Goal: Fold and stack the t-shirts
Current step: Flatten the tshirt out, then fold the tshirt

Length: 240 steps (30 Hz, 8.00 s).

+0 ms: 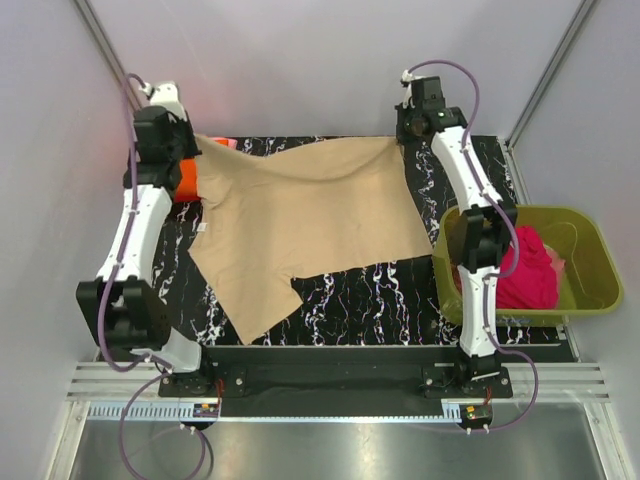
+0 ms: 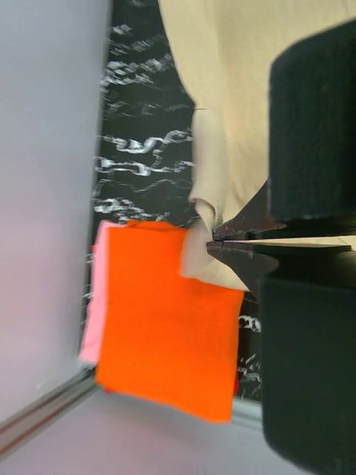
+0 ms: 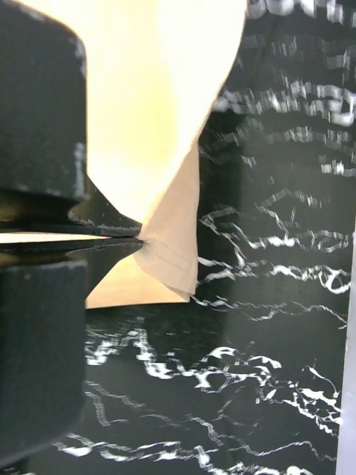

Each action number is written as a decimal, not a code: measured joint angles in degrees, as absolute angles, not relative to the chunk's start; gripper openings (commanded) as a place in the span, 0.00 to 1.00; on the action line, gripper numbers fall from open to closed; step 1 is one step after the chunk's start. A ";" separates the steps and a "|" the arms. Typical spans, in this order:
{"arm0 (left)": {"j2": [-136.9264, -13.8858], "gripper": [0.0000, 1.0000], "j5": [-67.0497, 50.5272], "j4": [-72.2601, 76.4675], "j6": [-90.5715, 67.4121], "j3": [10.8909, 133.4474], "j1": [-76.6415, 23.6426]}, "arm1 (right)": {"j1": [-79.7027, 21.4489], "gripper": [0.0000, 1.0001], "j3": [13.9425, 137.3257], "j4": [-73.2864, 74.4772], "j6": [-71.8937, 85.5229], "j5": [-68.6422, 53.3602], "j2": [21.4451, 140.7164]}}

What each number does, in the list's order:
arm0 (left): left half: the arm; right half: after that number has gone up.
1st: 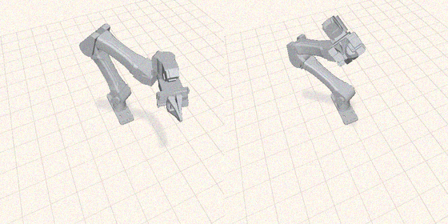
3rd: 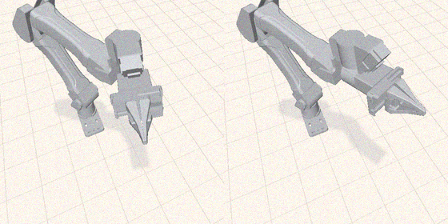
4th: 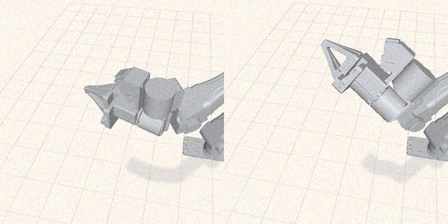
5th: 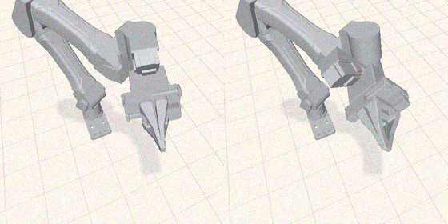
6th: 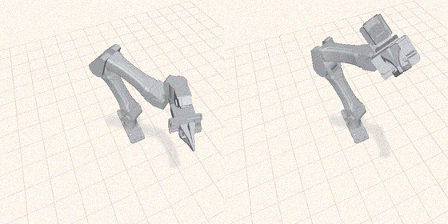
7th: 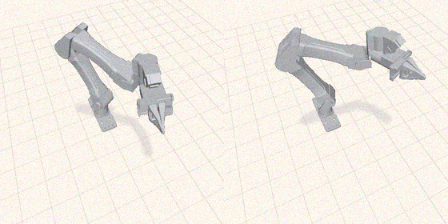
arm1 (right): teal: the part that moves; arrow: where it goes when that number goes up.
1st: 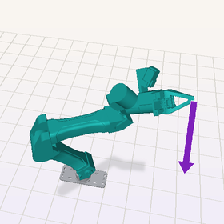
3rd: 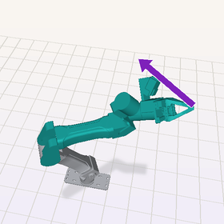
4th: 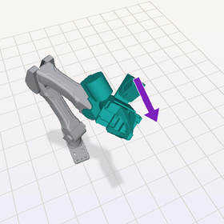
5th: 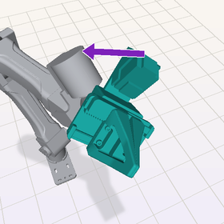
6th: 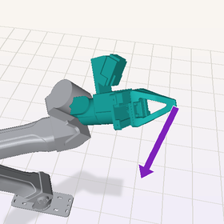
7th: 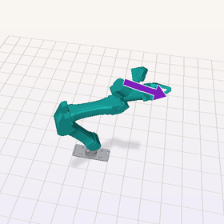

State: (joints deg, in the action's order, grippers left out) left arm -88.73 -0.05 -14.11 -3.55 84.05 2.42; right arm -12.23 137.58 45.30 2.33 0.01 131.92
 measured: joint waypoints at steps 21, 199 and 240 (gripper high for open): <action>-50.87 0.00 8.88 -23.40 -14.00 106.74 2.37 | -14.85 0.00 107.46 44.49 10.22 -9.76 55.81; -78.78 0.00 16.19 -22.17 -2.83 61.32 1.76 | -17.85 0.00 79.46 -1.65 -33.95 5.78 117.56; -53.04 0.00 17.17 -47.09 -38.15 43.62 1.76 | -15.31 0.00 63.42 -6.68 -47.51 -4.29 107.83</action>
State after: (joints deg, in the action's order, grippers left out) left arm -53.04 17.17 -47.09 -38.15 43.62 1.76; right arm -15.31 63.42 -6.68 -47.51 -4.29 107.83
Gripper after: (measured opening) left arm 0.008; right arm 0.011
